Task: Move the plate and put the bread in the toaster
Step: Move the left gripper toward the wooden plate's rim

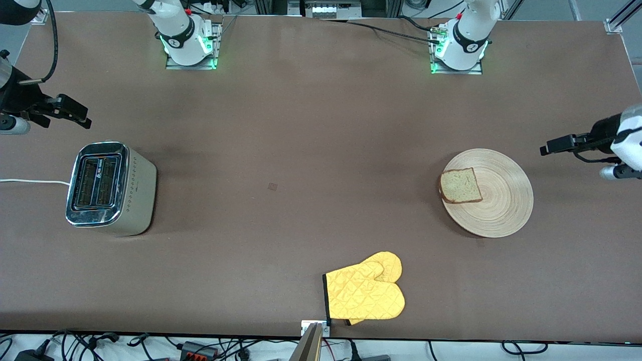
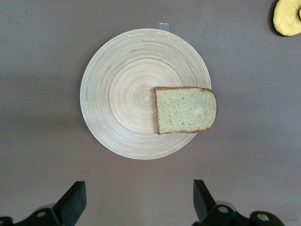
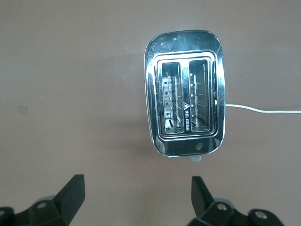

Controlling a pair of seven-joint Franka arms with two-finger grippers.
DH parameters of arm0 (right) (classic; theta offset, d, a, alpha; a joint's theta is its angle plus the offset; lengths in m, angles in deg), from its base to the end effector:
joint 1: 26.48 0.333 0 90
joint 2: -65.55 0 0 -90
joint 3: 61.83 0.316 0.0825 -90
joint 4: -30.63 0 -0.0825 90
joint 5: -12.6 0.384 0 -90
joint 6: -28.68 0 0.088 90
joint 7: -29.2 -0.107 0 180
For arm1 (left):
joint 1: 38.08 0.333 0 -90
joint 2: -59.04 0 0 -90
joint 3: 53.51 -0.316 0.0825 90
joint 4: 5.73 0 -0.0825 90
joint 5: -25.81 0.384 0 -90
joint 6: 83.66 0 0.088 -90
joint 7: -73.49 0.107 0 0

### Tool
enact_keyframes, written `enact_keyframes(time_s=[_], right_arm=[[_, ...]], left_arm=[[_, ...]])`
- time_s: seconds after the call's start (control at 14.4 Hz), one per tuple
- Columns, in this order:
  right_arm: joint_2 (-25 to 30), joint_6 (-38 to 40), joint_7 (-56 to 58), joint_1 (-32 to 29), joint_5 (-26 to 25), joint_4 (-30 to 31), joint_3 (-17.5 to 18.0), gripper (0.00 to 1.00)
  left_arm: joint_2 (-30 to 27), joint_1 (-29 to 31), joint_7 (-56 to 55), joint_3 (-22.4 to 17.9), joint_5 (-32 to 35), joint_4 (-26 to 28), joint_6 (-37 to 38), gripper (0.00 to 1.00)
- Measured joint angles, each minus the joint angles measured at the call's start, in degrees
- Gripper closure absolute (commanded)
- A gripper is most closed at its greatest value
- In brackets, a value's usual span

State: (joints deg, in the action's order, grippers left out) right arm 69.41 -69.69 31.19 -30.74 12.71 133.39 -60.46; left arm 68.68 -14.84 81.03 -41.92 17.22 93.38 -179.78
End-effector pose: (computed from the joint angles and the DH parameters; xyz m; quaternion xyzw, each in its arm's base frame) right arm 0.5395 -0.0267 0.5681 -1.0000 0.0080 0.0046 0.0003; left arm 0.5764 0.1103 0.4652 0.9887 0.0510 -0.0916 0.1067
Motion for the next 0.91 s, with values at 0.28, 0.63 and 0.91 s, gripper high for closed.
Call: enact_keyframes(time_s=[0.28,0.63,0.91], right_arm=[[-2.15,-0.46,0.00,0.00,0.00,-1.80,0.05,0.00],[-6.34,-0.41,0.04,0.01,0.01,-5.64,0.12,0.00],[-6.52,-0.33,0.04,0.02,0.01,-6.01,0.13,0.00]], left_arm=[[6.73,6.81,6.71,-0.14,-4.65,-0.38,1.81,0.00],[13.62,10.18,14.30,-0.14,-6.14,-0.62,2.17,0.00],[17.35,12.76,20.67,-0.13,-8.41,-0.68,0.00,0.00]])
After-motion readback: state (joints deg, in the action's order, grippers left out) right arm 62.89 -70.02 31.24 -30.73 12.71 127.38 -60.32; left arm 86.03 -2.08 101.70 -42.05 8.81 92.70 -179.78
